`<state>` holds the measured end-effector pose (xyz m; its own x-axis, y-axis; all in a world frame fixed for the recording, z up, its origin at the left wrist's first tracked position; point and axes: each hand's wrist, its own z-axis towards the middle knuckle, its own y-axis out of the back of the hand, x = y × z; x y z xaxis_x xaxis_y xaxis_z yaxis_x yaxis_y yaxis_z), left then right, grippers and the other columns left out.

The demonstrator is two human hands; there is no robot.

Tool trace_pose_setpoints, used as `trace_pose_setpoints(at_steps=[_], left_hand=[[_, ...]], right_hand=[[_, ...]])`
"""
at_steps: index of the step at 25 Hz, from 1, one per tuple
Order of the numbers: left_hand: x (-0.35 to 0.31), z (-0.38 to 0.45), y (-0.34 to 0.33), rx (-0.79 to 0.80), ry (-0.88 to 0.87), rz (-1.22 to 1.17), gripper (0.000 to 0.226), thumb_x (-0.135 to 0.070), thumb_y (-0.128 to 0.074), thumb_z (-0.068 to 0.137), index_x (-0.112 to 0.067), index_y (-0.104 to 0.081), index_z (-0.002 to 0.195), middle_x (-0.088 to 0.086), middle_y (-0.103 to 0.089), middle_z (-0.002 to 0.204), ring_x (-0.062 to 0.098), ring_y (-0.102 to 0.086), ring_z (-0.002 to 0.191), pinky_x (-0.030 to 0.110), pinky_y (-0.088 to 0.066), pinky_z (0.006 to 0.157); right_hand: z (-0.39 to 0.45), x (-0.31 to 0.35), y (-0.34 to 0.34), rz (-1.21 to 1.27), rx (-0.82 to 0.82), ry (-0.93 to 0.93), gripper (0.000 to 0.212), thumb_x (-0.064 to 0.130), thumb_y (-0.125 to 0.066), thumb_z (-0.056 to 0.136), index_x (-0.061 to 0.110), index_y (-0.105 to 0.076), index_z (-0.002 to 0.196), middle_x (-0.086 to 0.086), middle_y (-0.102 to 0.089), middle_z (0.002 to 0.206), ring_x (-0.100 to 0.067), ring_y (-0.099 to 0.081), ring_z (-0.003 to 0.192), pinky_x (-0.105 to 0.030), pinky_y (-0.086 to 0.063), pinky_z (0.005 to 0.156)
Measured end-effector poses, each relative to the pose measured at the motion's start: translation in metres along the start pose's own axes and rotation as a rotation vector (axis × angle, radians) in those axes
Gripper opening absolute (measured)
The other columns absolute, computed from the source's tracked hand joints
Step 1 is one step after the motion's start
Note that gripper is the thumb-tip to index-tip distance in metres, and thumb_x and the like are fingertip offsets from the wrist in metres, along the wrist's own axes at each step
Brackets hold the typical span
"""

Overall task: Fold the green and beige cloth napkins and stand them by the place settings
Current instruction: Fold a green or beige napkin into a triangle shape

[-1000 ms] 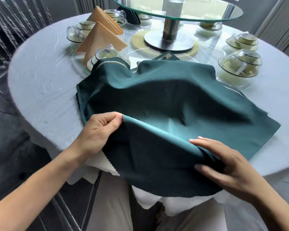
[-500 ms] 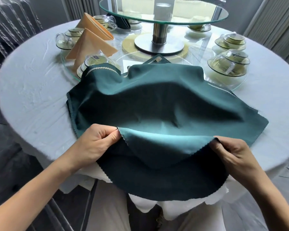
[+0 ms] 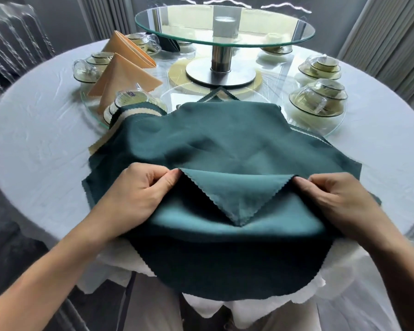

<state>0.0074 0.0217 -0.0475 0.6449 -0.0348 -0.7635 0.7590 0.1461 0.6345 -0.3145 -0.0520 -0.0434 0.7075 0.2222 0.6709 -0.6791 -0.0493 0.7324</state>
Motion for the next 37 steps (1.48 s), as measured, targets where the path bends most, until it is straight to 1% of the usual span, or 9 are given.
trace_pose_setpoints(at_steps=[2, 5, 10, 17, 24, 27, 31, 34, 37], left_hand=[[0.011, 0.028, -0.013, -0.135, 0.014, 0.250, 0.045, -0.044, -0.055, 0.097, -0.009, -0.051, 0.067, -0.001, -0.046, 0.059, 0.019, -0.049, 0.057, 0.036, -0.035, 0.057], [0.016, 0.037, -0.032, -0.270, -0.069, 0.572, 0.022, -0.038, -0.061, 0.091, -0.021, -0.062, 0.104, 0.004, -0.066, 0.098, 0.033, -0.063, 0.090, 0.040, -0.045, 0.075], [0.034, -0.012, -0.031, -0.040, -0.501, 0.589, 0.045, -0.041, -0.061, 0.078, -0.021, -0.062, 0.118, -0.004, -0.059, 0.123, 0.020, -0.056, 0.110, 0.039, -0.045, 0.088], [0.060, -0.007, -0.031, -0.010, -0.494, 0.736, 0.033, -0.025, -0.047, 0.090, -0.016, -0.074, 0.107, 0.002, -0.071, 0.113, 0.028, -0.066, 0.098, 0.044, -0.052, 0.079], [0.023, -0.049, -0.019, 0.179, -0.550, 0.550, 0.026, -0.035, -0.049, 0.094, -0.022, -0.068, 0.083, -0.012, -0.070, 0.113, 0.006, -0.062, 0.104, 0.027, -0.043, 0.090], [0.025, -0.065, -0.031, 0.188, -0.465, 0.631, 0.046, -0.052, -0.037, 0.099, -0.025, -0.073, 0.106, -0.008, -0.068, 0.125, 0.011, -0.064, 0.113, 0.024, -0.040, 0.096], [0.034, -0.073, -0.052, 0.266, -0.347, 0.799, 0.073, -0.069, -0.026, 0.099, -0.019, -0.046, 0.147, 0.005, -0.043, 0.153, 0.021, -0.040, 0.141, 0.036, -0.025, 0.109], [0.042, -0.061, -0.053, 0.311, -0.280, 0.795, 0.082, -0.075, -0.017, 0.096, -0.021, -0.025, 0.156, 0.005, -0.021, 0.163, 0.022, -0.017, 0.151, 0.037, -0.013, 0.115], [0.049, -0.030, -0.049, 0.327, -0.209, 0.755, 0.097, -0.088, 0.015, 0.076, -0.030, 0.009, 0.154, -0.004, 0.014, 0.162, 0.013, 0.015, 0.151, 0.033, 0.007, 0.121]], right_hand=[[0.025, -0.007, -0.013, -0.260, -0.134, -0.079, 0.042, 0.051, -0.059, 0.088, 0.012, -0.059, 0.072, 0.000, -0.059, 0.062, -0.022, -0.060, 0.065, -0.033, -0.043, 0.060], [0.026, -0.010, -0.035, -0.409, -0.319, 0.124, 0.018, 0.035, -0.066, 0.087, 0.023, -0.061, 0.100, -0.002, -0.068, 0.096, -0.031, -0.063, 0.089, -0.041, -0.042, 0.078], [-0.024, -0.042, -0.042, -0.341, 0.120, 0.555, 0.037, 0.046, -0.060, 0.083, 0.028, -0.061, 0.115, 0.014, -0.058, 0.125, -0.015, -0.056, 0.113, -0.039, -0.044, 0.089], [-0.022, -0.056, -0.051, -0.412, 0.006, 0.484, 0.033, 0.020, -0.051, 0.082, 0.020, -0.068, 0.110, 0.003, -0.066, 0.125, -0.021, -0.062, 0.113, -0.034, -0.042, 0.088], [-0.057, -0.035, 0.000, -0.455, 0.062, 0.413, 0.027, 0.030, -0.042, 0.081, 0.020, -0.066, 0.089, 0.008, -0.073, 0.097, -0.008, -0.062, 0.097, -0.028, -0.040, 0.084], [-0.070, -0.025, -0.001, -0.332, 0.314, 0.322, 0.044, 0.059, -0.036, 0.089, 0.039, -0.065, 0.116, 0.025, -0.053, 0.135, 0.010, -0.041, 0.129, -0.019, -0.029, 0.105], [-0.058, -0.031, -0.034, -0.481, 0.515, 0.281, 0.084, 0.083, 0.021, 0.070, 0.057, -0.013, 0.143, 0.033, 0.016, 0.148, 0.011, 0.022, 0.140, -0.021, 0.013, 0.117], [-0.030, -0.029, -0.053, -0.566, 0.399, 0.303, 0.096, 0.084, 0.023, 0.067, 0.045, -0.002, 0.151, 0.023, 0.008, 0.157, 0.000, 0.015, 0.146, -0.026, 0.010, 0.118], [0.009, -0.032, -0.066, -0.479, 0.283, 0.330, 0.083, 0.075, -0.012, 0.082, 0.035, 0.001, 0.154, 0.010, 0.003, 0.162, -0.015, -0.008, 0.150, -0.038, -0.011, 0.122]])
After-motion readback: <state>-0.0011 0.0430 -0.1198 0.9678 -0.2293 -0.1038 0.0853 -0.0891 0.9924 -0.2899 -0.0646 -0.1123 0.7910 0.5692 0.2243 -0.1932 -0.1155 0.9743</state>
